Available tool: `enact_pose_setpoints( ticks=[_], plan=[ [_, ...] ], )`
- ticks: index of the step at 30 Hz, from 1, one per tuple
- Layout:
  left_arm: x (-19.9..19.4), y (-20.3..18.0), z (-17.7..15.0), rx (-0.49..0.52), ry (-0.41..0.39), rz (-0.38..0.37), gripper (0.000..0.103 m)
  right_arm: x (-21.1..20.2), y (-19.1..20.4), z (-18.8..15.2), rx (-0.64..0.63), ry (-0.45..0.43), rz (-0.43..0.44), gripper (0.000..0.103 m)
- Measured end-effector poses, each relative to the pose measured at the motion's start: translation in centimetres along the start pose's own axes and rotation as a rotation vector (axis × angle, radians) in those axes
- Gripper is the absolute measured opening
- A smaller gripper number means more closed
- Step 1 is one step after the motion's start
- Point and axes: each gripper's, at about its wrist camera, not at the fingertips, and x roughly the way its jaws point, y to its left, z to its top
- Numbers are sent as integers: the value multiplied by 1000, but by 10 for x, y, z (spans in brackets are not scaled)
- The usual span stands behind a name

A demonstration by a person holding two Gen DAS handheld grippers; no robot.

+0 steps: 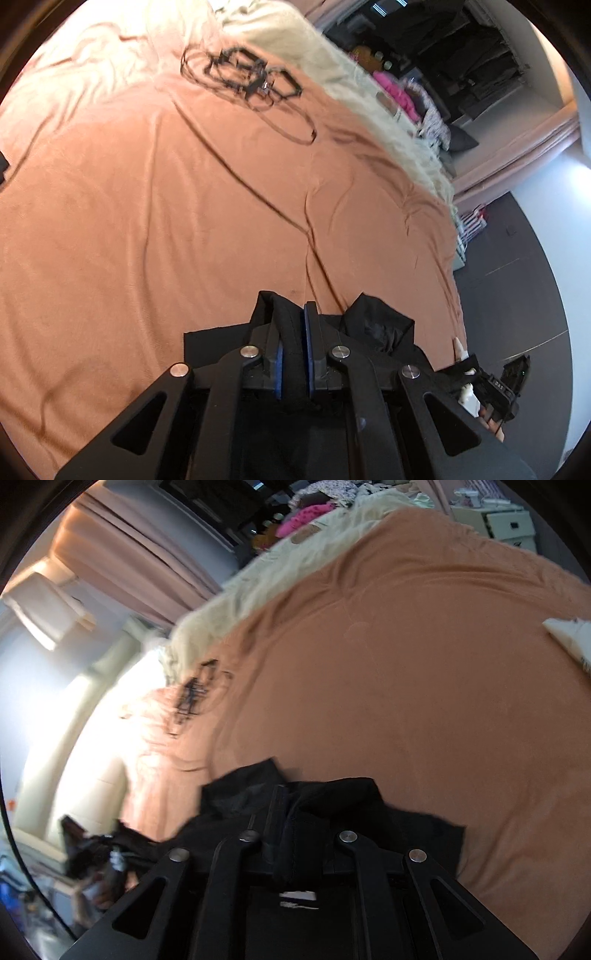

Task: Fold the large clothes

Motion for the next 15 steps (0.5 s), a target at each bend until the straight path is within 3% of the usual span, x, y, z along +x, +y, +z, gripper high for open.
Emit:
enact_pose_setpoints(
  ticks=[2, 4, 5, 6, 7, 10, 15],
  plan=[
    [3, -3, 2, 2, 15, 9, 14, 7, -4, 4, 25, 28, -20, 28],
    [0, -10, 3, 33, 3, -8, 31, 5, -7, 5, 43, 20, -45, 68],
    [-2, -14, 2, 47, -5, -10, 42, 1, -7, 6, 40, 4, -49, 75],
    [-6, -17, 2, 58, -23, -1, 72, -6, -5, 7, 27, -23, -53, 83],
    [-12, -20, 2, 65, -52, 14, 98, -13, -4, 6, 13, -43, -52, 83],
    [-33, -21, 0, 76, -129, -11, 103, -26, -5, 5, -1, -48, -51, 83],
    [-40, -9, -17, 111, -89, 56, 102, -40, -12, -7, -28, -31, -101, 83]
  ],
)
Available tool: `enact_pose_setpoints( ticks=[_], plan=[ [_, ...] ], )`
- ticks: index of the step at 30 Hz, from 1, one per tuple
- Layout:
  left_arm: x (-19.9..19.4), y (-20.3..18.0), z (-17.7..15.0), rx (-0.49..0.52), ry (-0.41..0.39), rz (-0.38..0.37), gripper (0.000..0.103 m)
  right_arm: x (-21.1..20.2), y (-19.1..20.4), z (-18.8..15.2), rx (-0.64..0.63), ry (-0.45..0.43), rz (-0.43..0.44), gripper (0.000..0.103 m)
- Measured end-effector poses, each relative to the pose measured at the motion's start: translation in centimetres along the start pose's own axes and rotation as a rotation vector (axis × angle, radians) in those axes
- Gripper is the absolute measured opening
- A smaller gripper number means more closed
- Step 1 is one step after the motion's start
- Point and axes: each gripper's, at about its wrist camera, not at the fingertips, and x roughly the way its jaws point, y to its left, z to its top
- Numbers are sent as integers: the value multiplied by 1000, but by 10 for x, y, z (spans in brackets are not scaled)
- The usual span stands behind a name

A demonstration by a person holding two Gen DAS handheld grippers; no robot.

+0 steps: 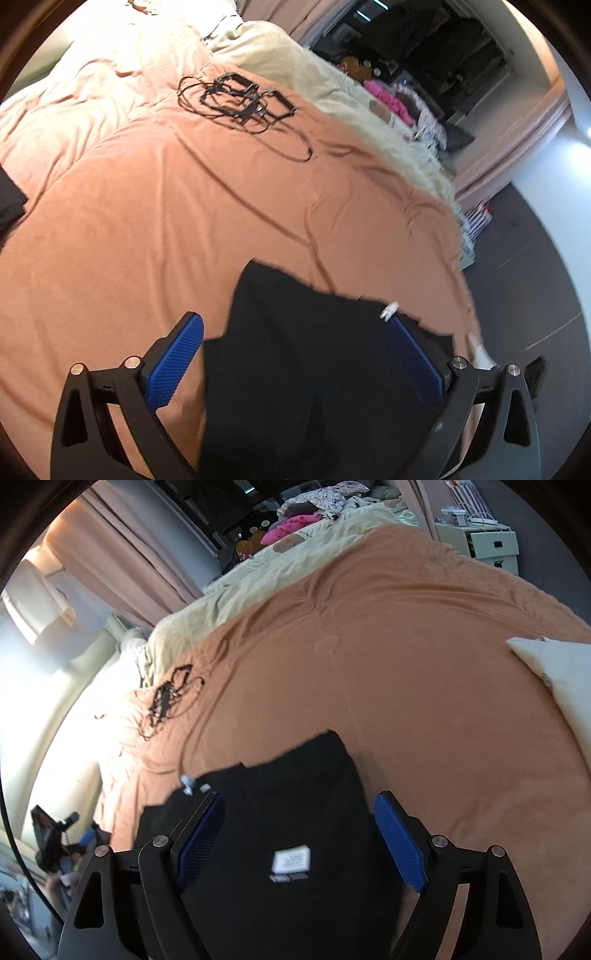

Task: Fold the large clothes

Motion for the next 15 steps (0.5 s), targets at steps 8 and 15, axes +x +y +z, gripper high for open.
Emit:
enact_pose_setpoints(
  ticks=[8, 15],
  plan=[
    [-10, 34, -49, 1, 80, 73, 68, -8, -24, -35, -7, 64, -65, 83],
    [-11, 54, -95, -24, 161, 80, 67, -6, -39, -81, -15, 155, -98, 81]
  ],
)
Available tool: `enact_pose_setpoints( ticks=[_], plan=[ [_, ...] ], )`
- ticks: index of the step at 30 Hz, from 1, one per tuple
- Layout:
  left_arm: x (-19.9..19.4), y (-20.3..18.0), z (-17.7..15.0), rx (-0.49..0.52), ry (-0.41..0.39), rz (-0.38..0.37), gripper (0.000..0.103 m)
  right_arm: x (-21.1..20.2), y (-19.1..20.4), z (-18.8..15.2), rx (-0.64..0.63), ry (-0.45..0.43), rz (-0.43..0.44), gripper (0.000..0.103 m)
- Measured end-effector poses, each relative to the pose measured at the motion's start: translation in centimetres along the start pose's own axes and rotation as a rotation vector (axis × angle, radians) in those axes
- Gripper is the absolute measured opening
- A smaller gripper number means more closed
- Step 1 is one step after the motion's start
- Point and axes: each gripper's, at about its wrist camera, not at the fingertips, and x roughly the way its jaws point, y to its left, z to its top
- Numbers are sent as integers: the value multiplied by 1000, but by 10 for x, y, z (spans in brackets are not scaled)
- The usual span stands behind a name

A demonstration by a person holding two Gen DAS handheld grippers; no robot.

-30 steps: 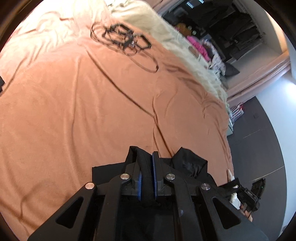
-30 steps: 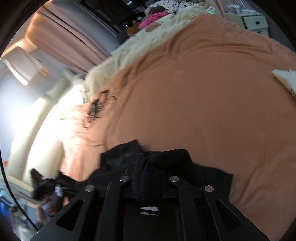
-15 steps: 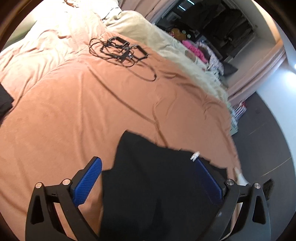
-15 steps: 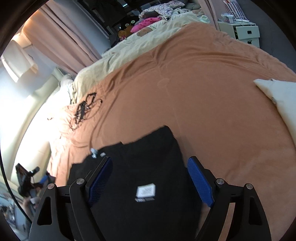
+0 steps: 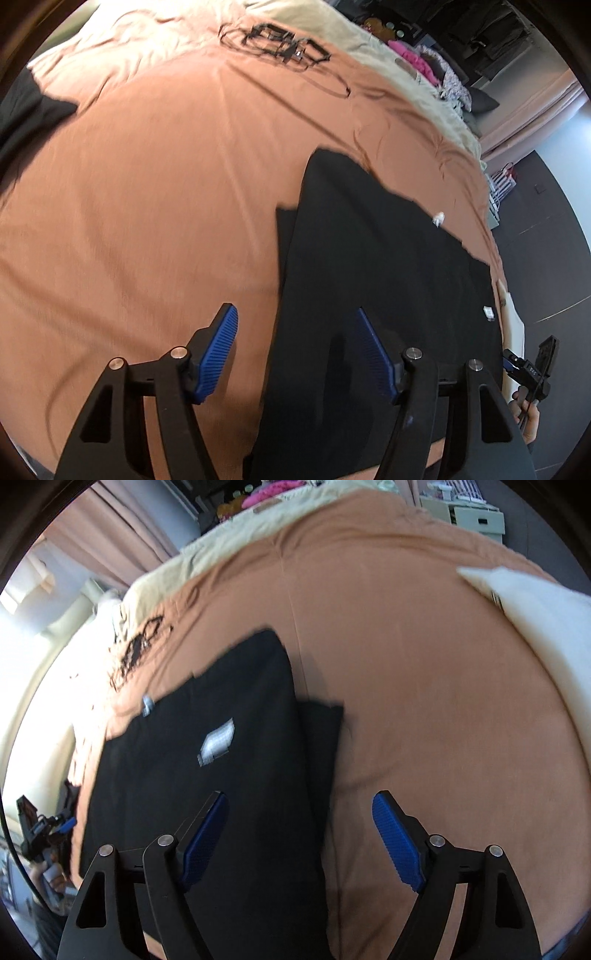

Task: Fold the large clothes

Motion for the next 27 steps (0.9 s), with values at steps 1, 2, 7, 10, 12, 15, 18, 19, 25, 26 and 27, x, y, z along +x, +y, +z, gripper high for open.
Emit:
enact_pose_setpoints(
  ticks=[1, 2, 7, 10, 12, 15, 18, 19, 25, 26, 27],
  plan=[
    [1, 2, -7, -2, 10, -1, 67, 2, -1, -6, -4, 15, -2, 81],
    [1, 3, -12, -1, 16, -2, 67, 4, -1, -14, -11, 34, -1, 81],
    [1, 9, -37, -2, 44, -15, 63, 5, -6, -40, -16, 70, 7, 61],
    [-1, 13, -49, -8, 63, -35, 53, 0, -8, -54, -8, 79, 33, 47],
    [-4, 16, -55, -17, 63, -48, 52, -3, -9, -62, -8, 84, 54, 35],
    [-5, 15, -58, -12, 67, -66, 37, -8, -6, -72, -28, 81, 51, 28],
    [-5, 14, -59, 10, 63, -48, 32, -16, -3, -78, -44, 60, 48, 14],
    [-5, 14, -60, 11, 65, -46, 29, -18, -4, -81, -43, 53, 50, 12],
    [-3, 21, -68, 39, 87, -1, 27, -15, -12, -91, 4, 39, 46, 10],
    [-3, 22, -71, 42, 89, 7, 27, -14, -12, -93, 6, 37, 35, 10],
    [-4, 26, -73, 37, 91, 7, 27, -14, -11, -94, 3, 37, 23, 10]
  ],
)
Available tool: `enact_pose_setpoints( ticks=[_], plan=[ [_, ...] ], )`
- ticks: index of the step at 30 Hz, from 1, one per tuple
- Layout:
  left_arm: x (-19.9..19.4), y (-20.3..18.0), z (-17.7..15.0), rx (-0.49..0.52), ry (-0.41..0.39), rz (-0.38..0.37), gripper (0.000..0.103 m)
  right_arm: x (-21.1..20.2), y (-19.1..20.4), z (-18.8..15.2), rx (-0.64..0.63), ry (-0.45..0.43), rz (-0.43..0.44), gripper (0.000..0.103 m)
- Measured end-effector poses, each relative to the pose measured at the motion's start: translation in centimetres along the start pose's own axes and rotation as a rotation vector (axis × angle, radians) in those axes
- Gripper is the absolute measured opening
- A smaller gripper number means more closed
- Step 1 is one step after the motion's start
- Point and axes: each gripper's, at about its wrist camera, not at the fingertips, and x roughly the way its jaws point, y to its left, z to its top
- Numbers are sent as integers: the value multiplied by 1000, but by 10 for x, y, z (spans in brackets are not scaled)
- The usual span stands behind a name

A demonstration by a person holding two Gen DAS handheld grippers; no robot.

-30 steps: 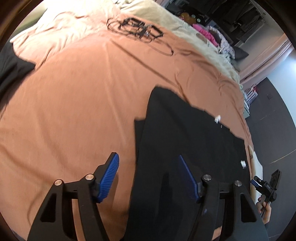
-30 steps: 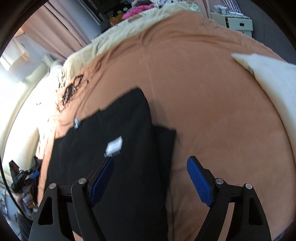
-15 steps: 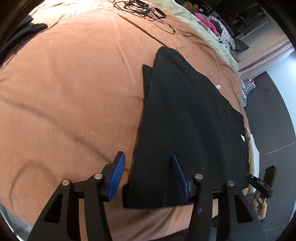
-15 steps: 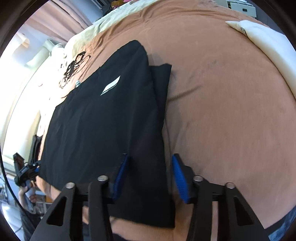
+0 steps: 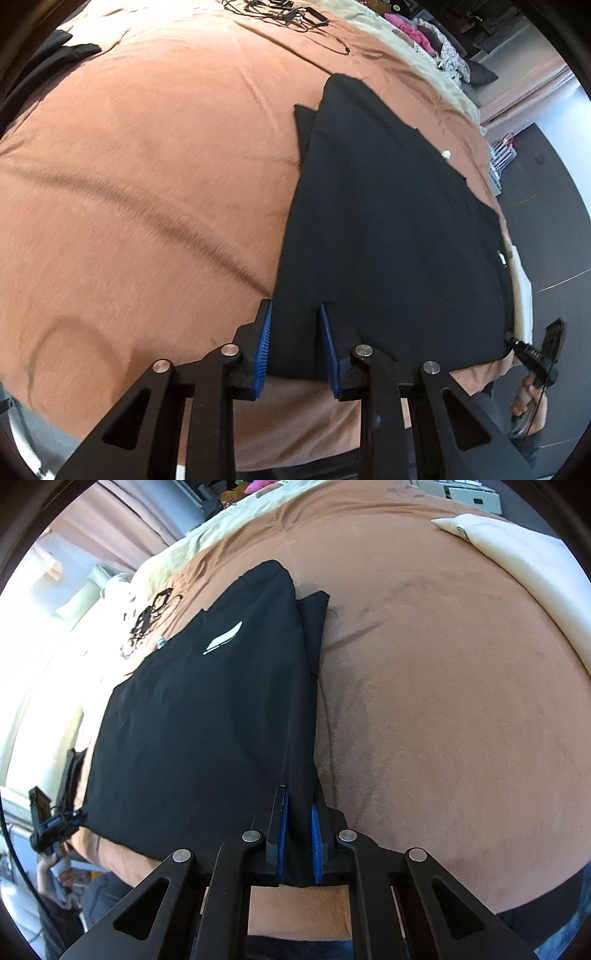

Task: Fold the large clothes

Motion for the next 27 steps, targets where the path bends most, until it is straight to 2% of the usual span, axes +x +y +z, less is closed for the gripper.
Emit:
enact_pose_setpoints(
  ticks=[2, 4, 5, 6, 7, 8, 9, 10, 12, 13, 17, 21, 26, 27],
  plan=[
    [-5, 6, -3, -27, -3, -23, 27, 2, 6, 1, -3, 8, -39, 12],
    [-14, 13, -5, -64, -13, -65, 27, 3, 9, 3, -2, 26, -93, 25],
    [-17, 15, -6, -78, -15, -80, 27, 2, 10, 3, 1, 32, -118, 27],
    [-20, 18, -7, -96, -16, -101, 34, -2, 11, 4, 3, 31, -137, 29],
    [-22, 22, -8, -117, -17, -125, 52, -6, 14, 5, -2, 29, -148, 30],
    [-24, 25, -9, -140, -20, -152, 63, -12, 18, 6, -10, 21, -157, 30],
    [-25, 26, -11, -149, -28, -167, 79, -19, 24, 8, -22, 7, -159, 33],
    [-26, 26, -13, -152, -37, -180, 81, -26, 30, 10, -34, -6, -155, 40],
    [-26, 27, -15, -169, -40, -191, 81, -37, 42, 13, -48, -28, -146, 52],
    [-25, 29, -16, -186, -39, -206, 81, -42, 50, 14, -61, -42, -138, 54],
    [-15, 27, -15, -206, -27, -238, 81, -51, 92, 15, -143, -66, -92, 54],
    [-5, 23, -13, -237, -19, -267, 80, -44, 133, 5, -203, -42, -31, 54],
    [10, 20, 0, -273, -4, -308, 72, -22, 172, -4, -239, 5, 34, 53],
    [12, 19, 1, -275, -3, -306, 67, -19, 179, -6, -249, 13, 42, 51]
  ],
)
